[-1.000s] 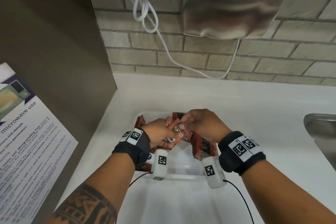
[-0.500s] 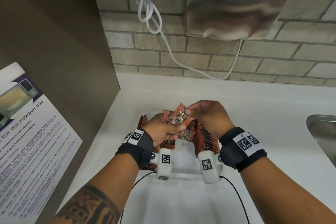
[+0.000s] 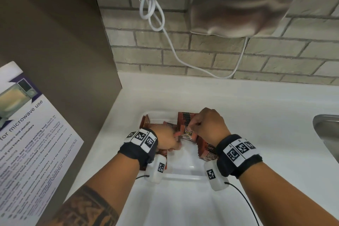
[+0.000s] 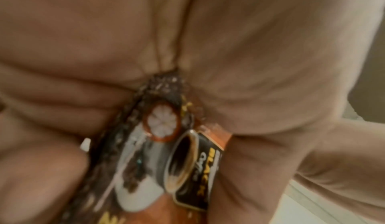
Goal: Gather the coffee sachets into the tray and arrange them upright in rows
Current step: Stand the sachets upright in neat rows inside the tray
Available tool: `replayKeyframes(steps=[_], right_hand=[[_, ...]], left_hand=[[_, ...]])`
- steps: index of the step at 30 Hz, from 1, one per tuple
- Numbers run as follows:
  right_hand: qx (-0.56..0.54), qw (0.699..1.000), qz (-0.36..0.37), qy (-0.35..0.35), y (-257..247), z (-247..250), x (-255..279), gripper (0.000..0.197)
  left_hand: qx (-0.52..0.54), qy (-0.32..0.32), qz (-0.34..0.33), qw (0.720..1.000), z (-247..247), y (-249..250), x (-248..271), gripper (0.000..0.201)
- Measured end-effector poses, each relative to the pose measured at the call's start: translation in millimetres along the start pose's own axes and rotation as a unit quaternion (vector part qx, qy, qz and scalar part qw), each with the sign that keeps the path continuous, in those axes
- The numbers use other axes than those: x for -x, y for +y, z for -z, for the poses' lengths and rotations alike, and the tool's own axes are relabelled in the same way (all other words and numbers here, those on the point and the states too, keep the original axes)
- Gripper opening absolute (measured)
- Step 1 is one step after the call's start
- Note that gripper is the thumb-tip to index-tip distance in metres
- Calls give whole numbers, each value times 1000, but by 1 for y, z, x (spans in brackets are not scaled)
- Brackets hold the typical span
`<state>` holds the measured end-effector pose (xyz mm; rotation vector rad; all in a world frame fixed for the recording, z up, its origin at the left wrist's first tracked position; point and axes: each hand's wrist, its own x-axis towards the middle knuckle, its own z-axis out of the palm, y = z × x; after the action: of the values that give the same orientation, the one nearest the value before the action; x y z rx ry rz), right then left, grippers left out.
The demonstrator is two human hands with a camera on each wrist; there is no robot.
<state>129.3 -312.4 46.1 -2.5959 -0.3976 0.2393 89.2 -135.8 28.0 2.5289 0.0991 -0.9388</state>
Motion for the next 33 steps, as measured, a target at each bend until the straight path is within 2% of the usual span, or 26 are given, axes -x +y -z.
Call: replayKeyframes(steps=[4,10,24,29,33], right_hand=[[61,998,-8,-19,1,-6,-5,19],[109,993,-8,-44,6,-13,-8,21],[68,997,-7,-37,14,-13,-12,19],[48,999,-8,-11,14,-7,-11,22],[22,1000,-1,7,12,-2,-7,20]], left_hand=[[3,-39,-5,999,-9,18,-11,32],[1,-55,8,998,-10,29,-18,33],[83,-71,19,994,-10,29,-16,29],[111,-80,16,991,-11,27,-15,19],[115,-77,10,990,-11,26,-13,28]])
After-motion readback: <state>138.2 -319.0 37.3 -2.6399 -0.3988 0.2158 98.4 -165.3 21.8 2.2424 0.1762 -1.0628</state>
